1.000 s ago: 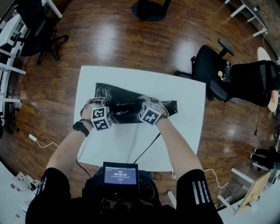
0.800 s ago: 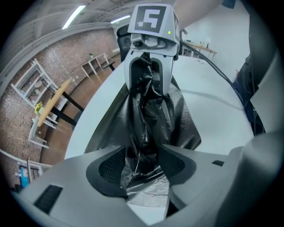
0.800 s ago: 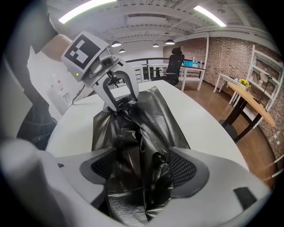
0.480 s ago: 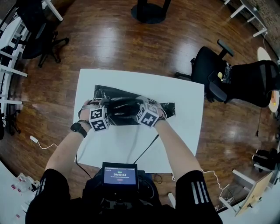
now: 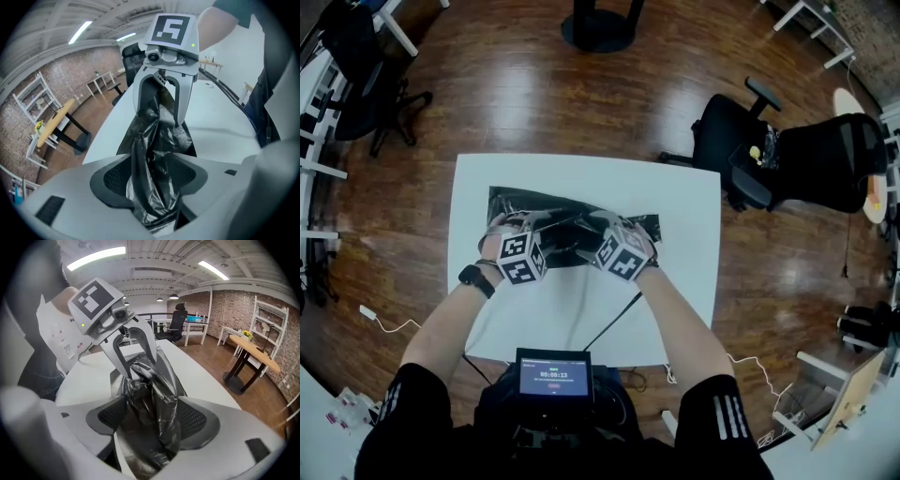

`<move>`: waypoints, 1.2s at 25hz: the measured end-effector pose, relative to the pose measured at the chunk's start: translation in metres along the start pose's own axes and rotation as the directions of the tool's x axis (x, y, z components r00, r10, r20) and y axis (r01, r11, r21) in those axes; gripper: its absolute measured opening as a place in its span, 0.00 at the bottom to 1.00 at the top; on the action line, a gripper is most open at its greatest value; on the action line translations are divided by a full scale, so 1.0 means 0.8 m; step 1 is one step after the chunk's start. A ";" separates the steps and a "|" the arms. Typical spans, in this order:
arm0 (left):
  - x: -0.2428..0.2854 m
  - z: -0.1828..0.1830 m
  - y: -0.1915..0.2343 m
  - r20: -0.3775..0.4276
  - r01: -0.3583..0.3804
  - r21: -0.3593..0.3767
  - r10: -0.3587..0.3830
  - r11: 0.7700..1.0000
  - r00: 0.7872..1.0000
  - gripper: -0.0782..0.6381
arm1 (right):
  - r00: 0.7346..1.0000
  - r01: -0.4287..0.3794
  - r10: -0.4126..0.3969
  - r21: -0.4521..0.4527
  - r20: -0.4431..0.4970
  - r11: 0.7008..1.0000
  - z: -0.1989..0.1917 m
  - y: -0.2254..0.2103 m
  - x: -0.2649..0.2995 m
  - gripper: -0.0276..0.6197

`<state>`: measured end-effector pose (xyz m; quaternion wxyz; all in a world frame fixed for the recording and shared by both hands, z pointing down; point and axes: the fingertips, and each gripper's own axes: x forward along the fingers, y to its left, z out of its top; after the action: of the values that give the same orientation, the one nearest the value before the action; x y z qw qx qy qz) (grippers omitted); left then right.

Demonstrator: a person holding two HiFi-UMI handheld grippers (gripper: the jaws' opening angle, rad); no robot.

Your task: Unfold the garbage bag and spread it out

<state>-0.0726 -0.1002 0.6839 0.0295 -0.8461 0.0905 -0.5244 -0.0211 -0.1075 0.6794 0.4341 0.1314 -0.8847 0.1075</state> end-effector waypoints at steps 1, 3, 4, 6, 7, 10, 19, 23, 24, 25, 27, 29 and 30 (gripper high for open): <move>0.007 0.010 -0.004 0.007 0.009 0.014 -0.009 1.000 1.000 0.46 | 1.000 0.005 -0.005 0.008 -0.013 1.000 -0.008 -0.001 -0.006 0.60; 0.022 0.026 -0.010 0.010 0.021 0.049 -0.021 0.999 1.000 0.46 | 0.999 0.020 -0.019 0.026 -0.037 0.999 -0.027 -0.005 -0.014 0.56; 0.031 0.032 -0.013 0.006 0.024 0.067 -0.024 0.998 1.000 0.46 | 0.998 0.031 -0.029 0.035 -0.051 0.999 -0.037 -0.008 -0.017 0.53; 0.046 0.045 -0.014 0.006 0.031 0.093 -0.032 0.995 0.999 0.46 | 0.995 0.057 -0.053 0.041 -0.089 0.998 -0.055 -0.015 -0.022 0.47; 0.051 0.054 -0.014 0.007 0.037 0.104 -0.038 0.994 0.999 0.46 | 0.992 0.069 -0.065 0.038 -0.109 0.997 -0.063 -0.017 -0.023 0.46; 0.067 0.074 -0.016 0.000 0.062 0.141 -0.063 0.988 0.998 0.46 | 0.981 0.096 -0.094 0.003 -0.168 0.995 -0.087 -0.022 -0.023 0.46; 0.106 0.061 -0.025 -0.109 0.141 0.177 -0.123 0.974 0.986 0.48 | 0.955 0.125 -0.136 -0.056 -0.262 0.991 -0.125 -0.036 -0.019 0.52; 0.108 0.060 -0.024 -0.106 0.157 0.145 -0.142 0.977 0.984 0.51 | 0.964 0.122 -0.121 -0.012 -0.238 0.992 -0.123 -0.045 -0.017 0.59; 0.108 0.060 -0.023 -0.107 0.161 0.142 -0.147 0.977 0.983 0.51 | 0.965 0.122 -0.122 -0.012 -0.234 0.992 -0.121 -0.048 -0.017 0.62; 0.108 0.059 -0.022 -0.107 0.165 0.141 -0.151 0.976 0.983 0.52 | 0.966 0.117 -0.116 -0.009 -0.232 0.993 -0.121 -0.049 -0.016 0.65; 0.108 0.058 -0.021 -0.107 0.174 0.137 -0.160 0.975 0.981 0.54 | 0.969 0.094 -0.088 0.018 -0.230 0.995 -0.123 -0.049 -0.012 0.65; 0.107 0.058 -0.019 -0.108 0.186 0.129 -0.172 0.974 0.979 0.55 | 0.972 0.071 -0.058 0.047 -0.229 0.996 -0.126 -0.048 -0.008 0.69; 0.107 0.058 -0.018 -0.109 0.192 0.125 -0.179 0.973 0.978 0.56 | 0.973 0.062 -0.046 0.061 -0.226 0.996 -0.127 -0.048 -0.007 0.70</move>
<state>0.0074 -0.1037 0.7411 0.0328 -0.8204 -0.0234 -0.5704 0.0697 -0.1124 0.7389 0.5292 0.1572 -0.8220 0.1398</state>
